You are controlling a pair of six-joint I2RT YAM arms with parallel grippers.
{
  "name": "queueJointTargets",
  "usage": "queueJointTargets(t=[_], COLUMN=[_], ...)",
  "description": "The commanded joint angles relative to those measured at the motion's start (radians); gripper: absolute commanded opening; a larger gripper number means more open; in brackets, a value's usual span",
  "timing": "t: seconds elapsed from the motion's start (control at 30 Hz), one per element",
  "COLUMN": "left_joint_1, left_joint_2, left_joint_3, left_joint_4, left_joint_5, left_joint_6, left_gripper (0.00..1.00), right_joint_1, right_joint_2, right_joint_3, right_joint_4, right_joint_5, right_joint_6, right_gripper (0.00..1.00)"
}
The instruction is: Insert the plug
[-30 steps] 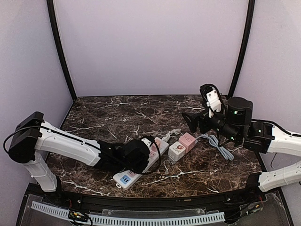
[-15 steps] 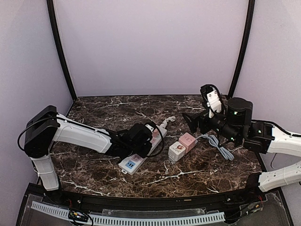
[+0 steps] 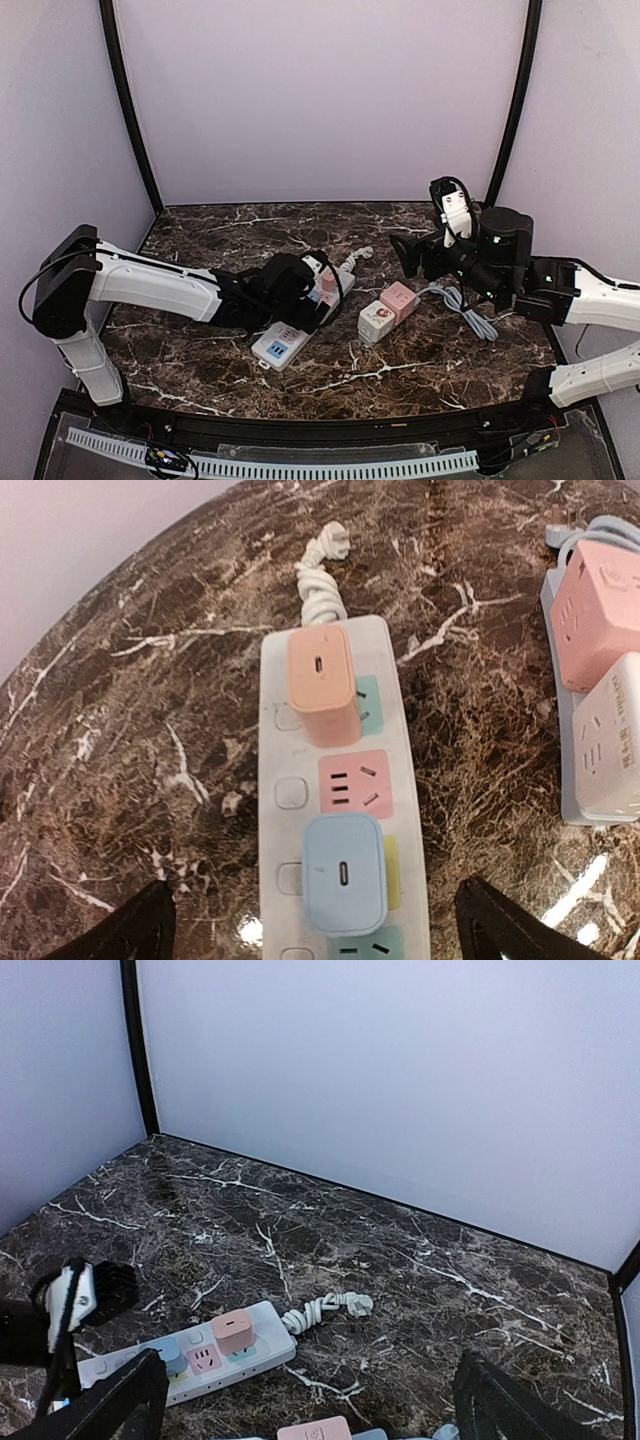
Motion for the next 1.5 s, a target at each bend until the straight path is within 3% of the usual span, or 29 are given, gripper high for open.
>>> queueJointTargets(t=[0.0, 0.2, 0.3, 0.43, 0.57, 0.77, 0.9, 1.0, 1.07, 1.17, 1.3, 1.47], left_joint_1=[0.015, 0.100, 0.154, 0.284, 0.374, 0.561, 0.625, 0.646, 0.668, 0.724, 0.762, 0.824], left_joint_2=[-0.146, -0.322, -0.386, -0.514, -0.636, -0.751, -0.761, -0.727, -0.699, -0.671, -0.596, -0.473], left_joint_3=[-0.055, -0.151, -0.186, -0.241, -0.326, -0.470, -0.578, -0.676, -0.699, -0.700, -0.750, -0.790], left_joint_4=[-0.012, -0.017, -0.057, -0.084, -0.025, 0.113, 0.326, 0.599, 0.688, 0.703, 0.876, 1.016], left_joint_5=[-0.061, -0.181, -0.233, -0.163, -0.187, -0.293, -0.314, -0.307, -0.309, -0.274, -0.255, -0.208], left_joint_6=[0.038, 0.031, 0.030, 0.028, 0.067, 0.114, 0.198, 0.315, 0.356, 0.334, 0.344, 0.323], left_gripper=[0.99, 0.99, 0.99, 0.97, 0.97, 0.99, 0.99, 0.98, 0.98, 0.98, 0.98, 0.96], right_joint_1=[-0.023, -0.130, -0.220, -0.350, -0.457, -0.559, -0.699, -0.750, -0.766, -0.776, -0.792, -0.801], right_joint_2=[0.017, 0.034, 0.031, -0.011, -0.040, -0.043, -0.026, 0.041, 0.105, 0.210, 0.318, 0.348], right_joint_3=[0.009, -0.036, -0.044, -0.070, -0.129, -0.388, -0.499, -0.531, -0.533, -0.544, -0.583, -0.604], right_joint_4=[0.052, 0.124, 0.120, 0.119, 0.155, 0.534, 0.709, 0.782, 0.815, 0.903, 1.068, 1.167], right_joint_5=[0.092, 0.221, 0.150, 0.104, 0.028, -0.029, -0.225, -0.251, -0.265, -0.279, -0.277, -0.255], right_joint_6=[0.045, 0.105, 0.090, 0.094, 0.025, -0.188, -0.145, -0.124, -0.123, -0.142, -0.133, -0.138], right_gripper=[0.99, 0.99, 0.99, 0.99, 0.99, 0.99, 0.99, 0.99, 0.99, 0.99, 0.99, 0.99])
